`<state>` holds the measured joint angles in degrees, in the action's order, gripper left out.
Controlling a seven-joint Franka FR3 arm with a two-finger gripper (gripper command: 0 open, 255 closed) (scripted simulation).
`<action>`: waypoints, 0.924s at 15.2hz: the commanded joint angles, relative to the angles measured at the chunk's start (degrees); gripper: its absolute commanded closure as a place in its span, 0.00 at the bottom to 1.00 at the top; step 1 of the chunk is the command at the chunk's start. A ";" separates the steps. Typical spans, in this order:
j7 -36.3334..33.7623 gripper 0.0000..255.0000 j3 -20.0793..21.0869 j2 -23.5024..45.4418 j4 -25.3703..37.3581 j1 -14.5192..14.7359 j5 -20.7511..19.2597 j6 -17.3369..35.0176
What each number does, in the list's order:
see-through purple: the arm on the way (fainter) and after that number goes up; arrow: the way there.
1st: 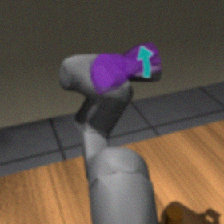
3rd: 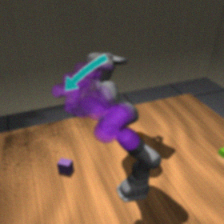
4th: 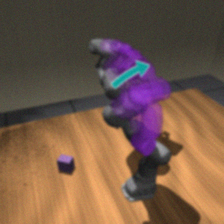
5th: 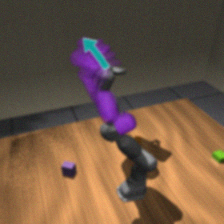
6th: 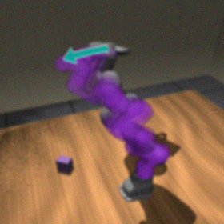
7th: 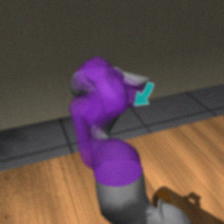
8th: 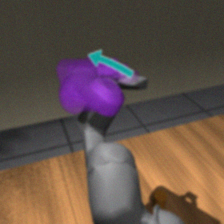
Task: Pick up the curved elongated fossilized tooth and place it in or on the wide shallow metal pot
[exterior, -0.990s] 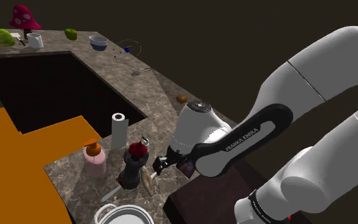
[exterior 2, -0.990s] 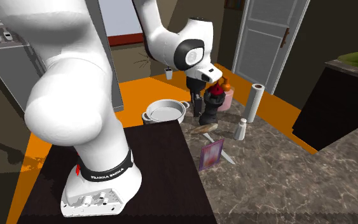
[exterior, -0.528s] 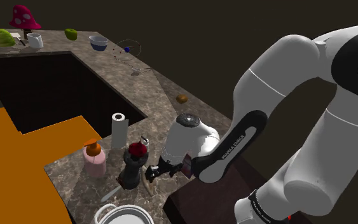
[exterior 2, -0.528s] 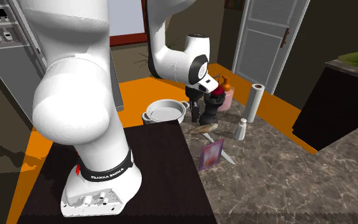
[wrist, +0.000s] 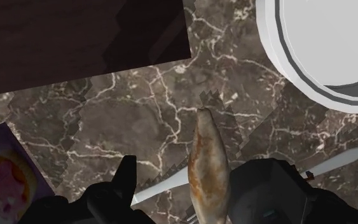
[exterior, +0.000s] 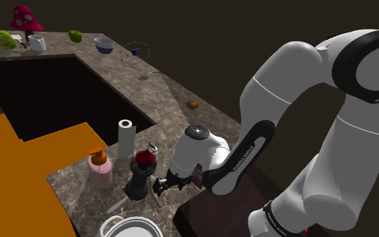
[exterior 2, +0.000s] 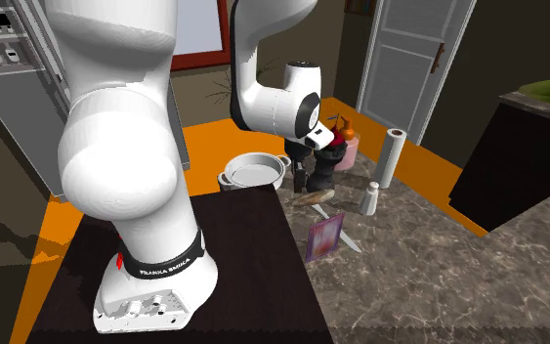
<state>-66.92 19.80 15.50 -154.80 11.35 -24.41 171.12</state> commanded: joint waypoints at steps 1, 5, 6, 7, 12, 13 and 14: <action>-0.02 0.00 -0.04 0.02 0.01 0.03 -0.03 0.01; -0.01 1.00 -0.02 0.01 0.00 0.01 -0.01 0.01; -0.01 1.00 -0.02 0.01 0.00 0.01 -0.01 0.01; -0.01 1.00 -0.02 0.01 0.00 0.01 -0.01 0.01; -0.01 1.00 -0.02 0.01 0.01 0.01 -0.01 0.01; -0.01 0.00 -0.02 0.01 0.01 0.01 -0.01 0.01; 1.23 0.00 -1.09 2.66 1.47 -0.57 -0.97 1.65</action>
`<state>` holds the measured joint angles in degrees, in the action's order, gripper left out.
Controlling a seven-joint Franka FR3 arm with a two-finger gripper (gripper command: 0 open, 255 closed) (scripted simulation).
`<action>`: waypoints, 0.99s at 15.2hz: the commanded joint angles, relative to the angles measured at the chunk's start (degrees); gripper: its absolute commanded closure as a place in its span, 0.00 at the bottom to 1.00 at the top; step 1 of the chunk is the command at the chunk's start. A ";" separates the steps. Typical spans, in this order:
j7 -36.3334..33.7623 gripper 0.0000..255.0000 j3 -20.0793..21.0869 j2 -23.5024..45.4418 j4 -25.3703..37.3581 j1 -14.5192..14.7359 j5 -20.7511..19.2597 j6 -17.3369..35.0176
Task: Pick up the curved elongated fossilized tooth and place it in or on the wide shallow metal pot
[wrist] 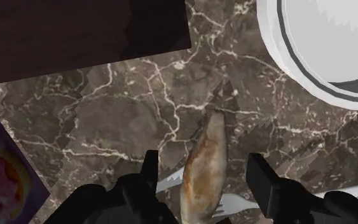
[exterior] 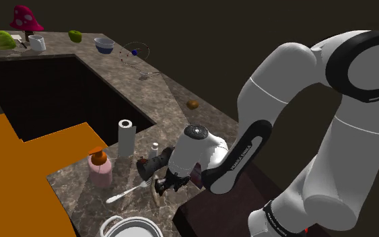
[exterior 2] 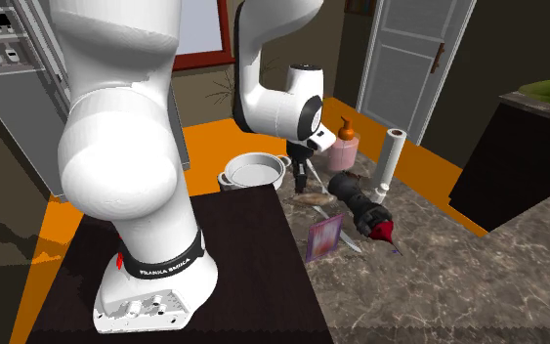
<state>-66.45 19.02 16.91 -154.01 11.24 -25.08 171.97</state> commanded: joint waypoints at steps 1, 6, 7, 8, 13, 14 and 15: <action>2.17 0.00 -1.01 3.89 2.24 -1.29 -1.01 2.27; 9.19 0.00 -0.69 15.79 10.52 -7.22 -3.02 6.48; 8.89 0.00 -1.66 16.68 11.01 -6.19 -3.25 7.07; 8.65 0.00 -2.58 17.57 11.51 -5.20 -3.40 7.65; 7.83 0.00 -6.44 22.08 14.14 -0.85 -3.64 10.38; 7.77 0.00 -6.82 22.60 14.45 -0.41 -3.63 10.68; 7.77 0.00 -6.82 22.60 14.45 -0.41 -3.62 10.68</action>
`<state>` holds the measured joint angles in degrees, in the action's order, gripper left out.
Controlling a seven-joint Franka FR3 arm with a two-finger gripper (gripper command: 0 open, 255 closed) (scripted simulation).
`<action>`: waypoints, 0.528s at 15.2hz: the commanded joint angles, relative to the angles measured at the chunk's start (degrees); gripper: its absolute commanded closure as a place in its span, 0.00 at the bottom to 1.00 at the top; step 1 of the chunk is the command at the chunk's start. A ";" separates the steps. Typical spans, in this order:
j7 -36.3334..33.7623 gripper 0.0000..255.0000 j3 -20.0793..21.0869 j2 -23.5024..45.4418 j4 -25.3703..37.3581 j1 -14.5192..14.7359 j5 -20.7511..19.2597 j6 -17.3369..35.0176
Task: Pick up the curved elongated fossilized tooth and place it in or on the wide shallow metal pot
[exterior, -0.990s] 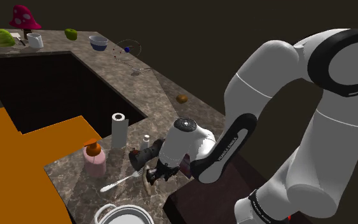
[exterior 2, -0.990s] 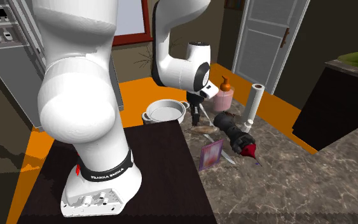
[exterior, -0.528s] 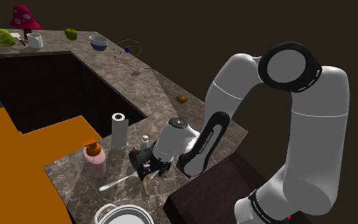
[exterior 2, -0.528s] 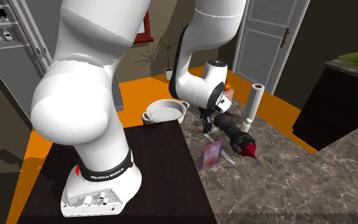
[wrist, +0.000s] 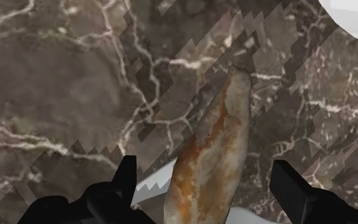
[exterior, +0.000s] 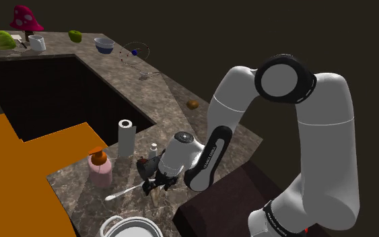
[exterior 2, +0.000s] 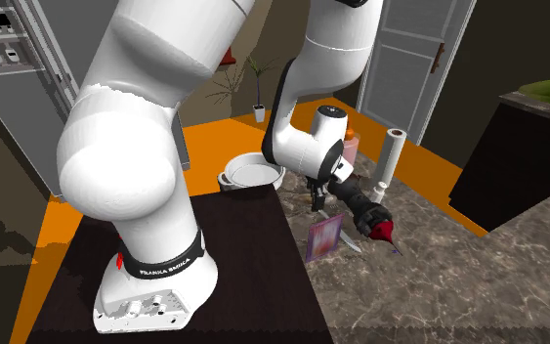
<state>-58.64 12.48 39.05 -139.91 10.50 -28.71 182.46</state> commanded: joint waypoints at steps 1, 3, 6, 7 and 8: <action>-0.03 0.00 -0.28 0.46 0.35 0.34 0.01 0.18; -0.03 0.00 -0.28 0.46 0.35 0.33 0.01 0.18; -0.03 0.00 -0.27 0.44 0.33 0.32 0.01 0.18; -0.03 1.00 -0.27 0.44 0.33 0.32 0.01 0.18; -0.03 1.00 -0.27 0.44 0.33 0.32 0.01 0.18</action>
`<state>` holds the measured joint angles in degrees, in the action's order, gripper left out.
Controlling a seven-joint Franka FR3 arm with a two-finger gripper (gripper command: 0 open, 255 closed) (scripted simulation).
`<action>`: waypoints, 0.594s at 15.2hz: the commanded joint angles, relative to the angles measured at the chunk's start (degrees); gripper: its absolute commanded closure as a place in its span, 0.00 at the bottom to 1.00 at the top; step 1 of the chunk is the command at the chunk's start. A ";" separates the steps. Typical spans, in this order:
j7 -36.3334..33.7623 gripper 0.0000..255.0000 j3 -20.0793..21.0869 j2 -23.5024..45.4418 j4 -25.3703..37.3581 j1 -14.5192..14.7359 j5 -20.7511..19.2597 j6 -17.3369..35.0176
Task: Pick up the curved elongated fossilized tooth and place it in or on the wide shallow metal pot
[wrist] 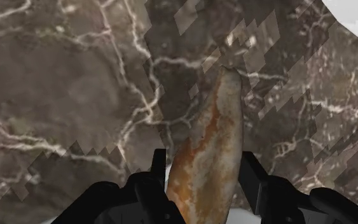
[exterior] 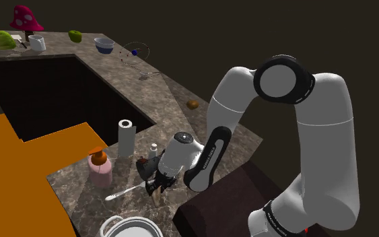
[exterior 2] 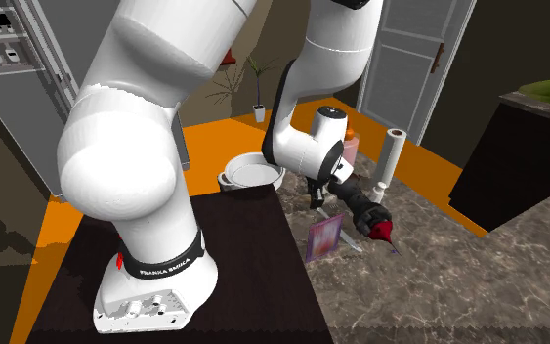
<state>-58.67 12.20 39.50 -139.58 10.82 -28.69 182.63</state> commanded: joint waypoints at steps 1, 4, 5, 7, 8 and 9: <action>0.00 1.00 0.01 0.00 0.01 0.01 0.00 0.01; -0.01 1.00 -0.01 0.00 -0.02 0.04 0.00 0.04; -0.01 1.00 -0.01 0.01 0.00 0.03 0.00 0.04; -0.01 1.00 -0.02 0.01 0.00 0.04 0.00 0.04; 0.00 1.00 0.00 0.01 0.02 0.02 0.00 0.01; 0.04 1.00 0.69 -0.89 -0.45 -0.66 0.02 -0.55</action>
<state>-58.67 12.60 39.12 -139.66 10.51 -28.65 182.28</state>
